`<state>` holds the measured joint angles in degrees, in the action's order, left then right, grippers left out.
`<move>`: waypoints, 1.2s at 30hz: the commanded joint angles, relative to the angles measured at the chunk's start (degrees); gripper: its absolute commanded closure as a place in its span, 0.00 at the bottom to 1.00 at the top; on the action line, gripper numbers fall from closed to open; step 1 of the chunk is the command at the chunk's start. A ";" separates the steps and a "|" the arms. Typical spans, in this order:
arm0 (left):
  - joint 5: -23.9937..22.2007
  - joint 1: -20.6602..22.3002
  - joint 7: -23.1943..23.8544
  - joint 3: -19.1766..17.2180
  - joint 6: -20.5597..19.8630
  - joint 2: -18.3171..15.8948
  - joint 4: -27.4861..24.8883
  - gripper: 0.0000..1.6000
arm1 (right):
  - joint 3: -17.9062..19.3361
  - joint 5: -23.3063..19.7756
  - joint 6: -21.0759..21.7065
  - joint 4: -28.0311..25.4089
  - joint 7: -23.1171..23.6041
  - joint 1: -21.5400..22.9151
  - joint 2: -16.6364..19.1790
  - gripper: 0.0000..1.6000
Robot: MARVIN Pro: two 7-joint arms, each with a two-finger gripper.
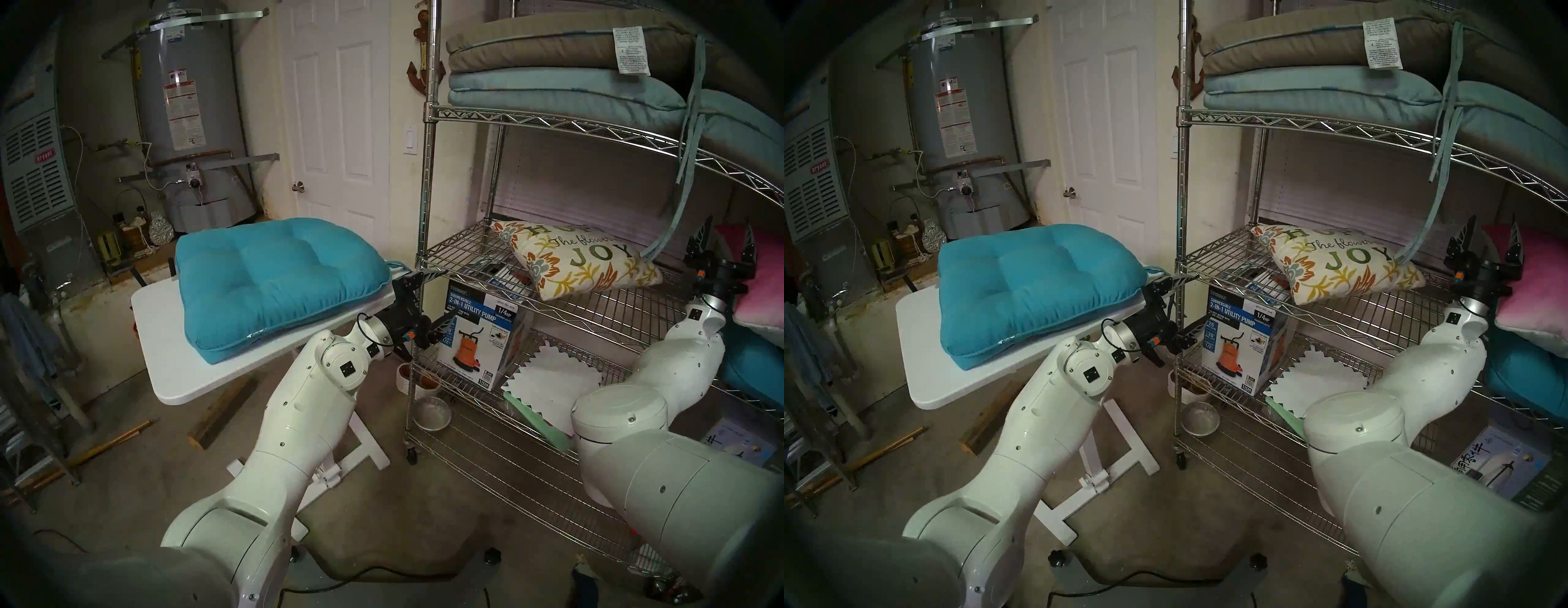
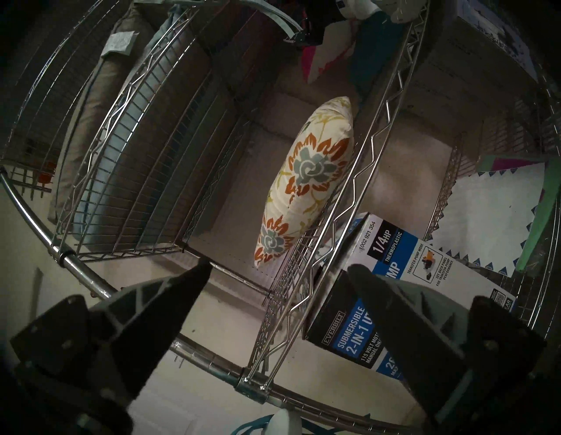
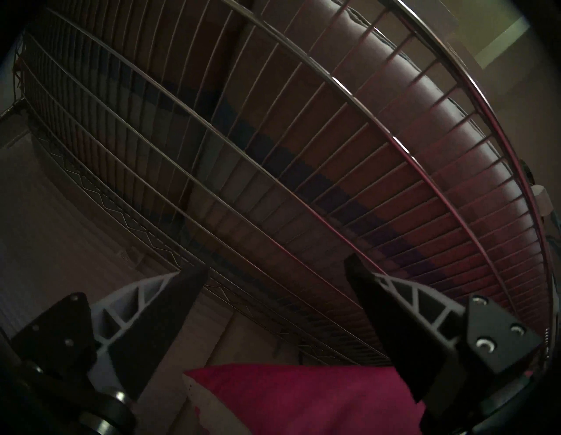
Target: Put cushion on the shelf
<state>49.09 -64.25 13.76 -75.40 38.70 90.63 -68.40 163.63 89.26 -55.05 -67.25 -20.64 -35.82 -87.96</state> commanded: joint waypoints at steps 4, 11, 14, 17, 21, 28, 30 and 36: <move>-1.12 -2.89 -0.81 -0.41 1.02 0.09 -5.03 0.00 | 1.37 -1.04 0.05 -3.48 1.15 -4.08 -3.72 0.00; -1.50 -5.34 -1.03 -0.71 1.48 -0.03 -7.50 0.00 | 1.37 -1.69 0.05 -5.47 2.50 -6.60 -5.72 0.00; -1.66 -6.49 -1.13 -0.87 1.67 -0.08 -8.75 0.00 | 1.37 -2.04 0.05 -6.50 3.09 -7.63 -6.63 0.00; -1.81 -7.59 -1.24 -1.01 1.85 -0.12 -10.03 0.00 | 1.37 -2.40 0.05 -7.57 3.64 -8.53 -7.46 0.00; -1.99 -8.83 -1.40 -1.14 2.09 -0.10 -11.72 0.00 | 1.37 -2.94 0.05 -9.04 4.20 -9.35 -8.33 0.00; -2.33 -11.07 -1.71 -1.48 2.52 -0.07 -15.43 0.00 | 1.37 -4.14 0.05 -12.48 5.31 -10.59 -9.59 0.00; -2.39 -11.67 -1.75 -1.53 2.60 -0.09 -16.28 0.00 | 1.37 -4.42 0.05 -13.39 5.57 -10.86 -9.86 0.00; -2.59 -13.83 -1.88 -1.76 2.80 -0.13 -19.15 0.00 | 1.37 -5.39 0.05 -16.47 6.65 -12.01 -10.96 0.00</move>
<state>47.20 -76.36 12.51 -77.09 41.14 90.32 -83.26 165.16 85.48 -55.04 -79.57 -14.06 -47.20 -97.88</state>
